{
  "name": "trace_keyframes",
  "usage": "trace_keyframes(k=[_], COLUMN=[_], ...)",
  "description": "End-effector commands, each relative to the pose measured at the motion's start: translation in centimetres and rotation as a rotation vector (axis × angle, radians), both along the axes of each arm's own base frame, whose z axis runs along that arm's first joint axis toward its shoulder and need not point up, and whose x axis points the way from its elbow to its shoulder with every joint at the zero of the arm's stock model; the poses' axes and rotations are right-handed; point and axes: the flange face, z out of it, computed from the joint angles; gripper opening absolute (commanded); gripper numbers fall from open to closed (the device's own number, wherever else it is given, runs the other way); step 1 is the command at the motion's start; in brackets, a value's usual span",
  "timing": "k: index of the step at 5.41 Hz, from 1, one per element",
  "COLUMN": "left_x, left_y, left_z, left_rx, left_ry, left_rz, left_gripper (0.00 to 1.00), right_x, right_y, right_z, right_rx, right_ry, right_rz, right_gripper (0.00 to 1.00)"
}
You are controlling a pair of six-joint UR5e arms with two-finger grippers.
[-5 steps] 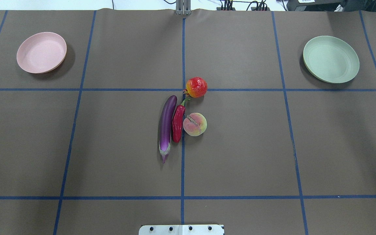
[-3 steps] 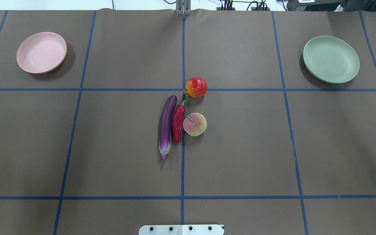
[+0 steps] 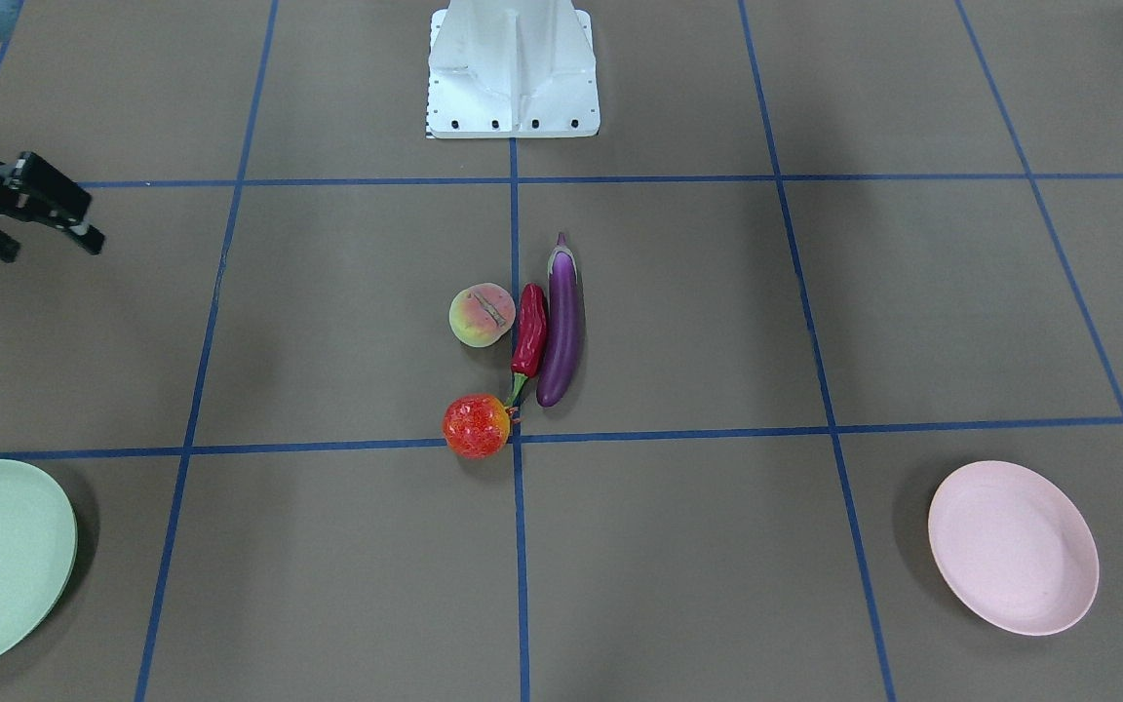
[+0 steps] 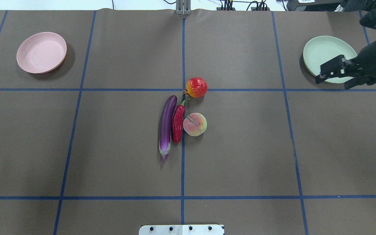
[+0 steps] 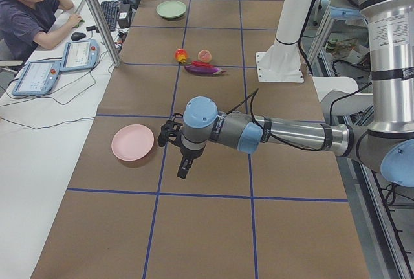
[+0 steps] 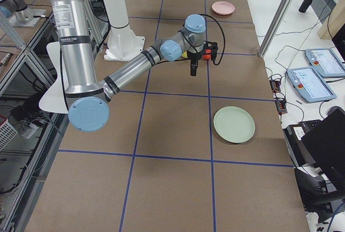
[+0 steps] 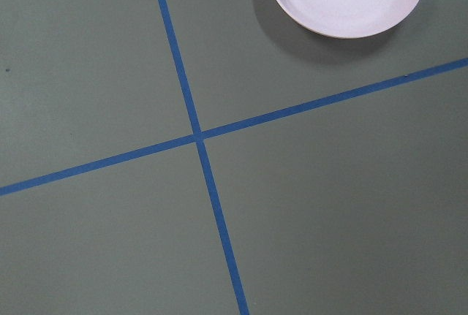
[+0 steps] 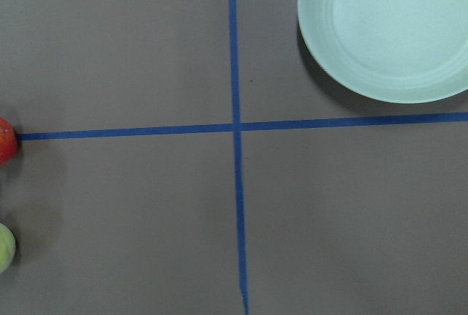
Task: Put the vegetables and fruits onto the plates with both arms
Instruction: 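Move the right gripper over the peach and grasp it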
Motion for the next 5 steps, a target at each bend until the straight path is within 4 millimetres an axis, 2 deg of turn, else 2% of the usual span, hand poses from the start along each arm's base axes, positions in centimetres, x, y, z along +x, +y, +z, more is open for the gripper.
trace_keyframes(k=[1, 2, 3, 5], left_x=[0.0, 0.0, 0.0, 0.0], left_y=[0.0, 0.0, -0.1, -0.1], left_z=[0.4, 0.5, 1.0, 1.2], left_rx=[-0.008, -0.011, -0.017, -0.018], left_ry=[0.0, 0.0, 0.0, 0.0], left_rz=[0.0, 0.0, 0.0, 0.0], left_gripper=[1.0, 1.0, 1.0, 1.0], right_x=[-10.8, -17.0, -22.2, -28.9], right_y=[2.7, 4.9, 4.1, 4.2], right_z=[-5.4, -7.0, -8.5, -10.4], right_rx=[-0.03, -0.041, -0.04, -0.01], right_ry=[0.012, 0.032, 0.058, 0.146], right_rz=[0.039, 0.06, 0.086, 0.095], right_gripper=[1.0, 1.0, 1.0, 1.0])
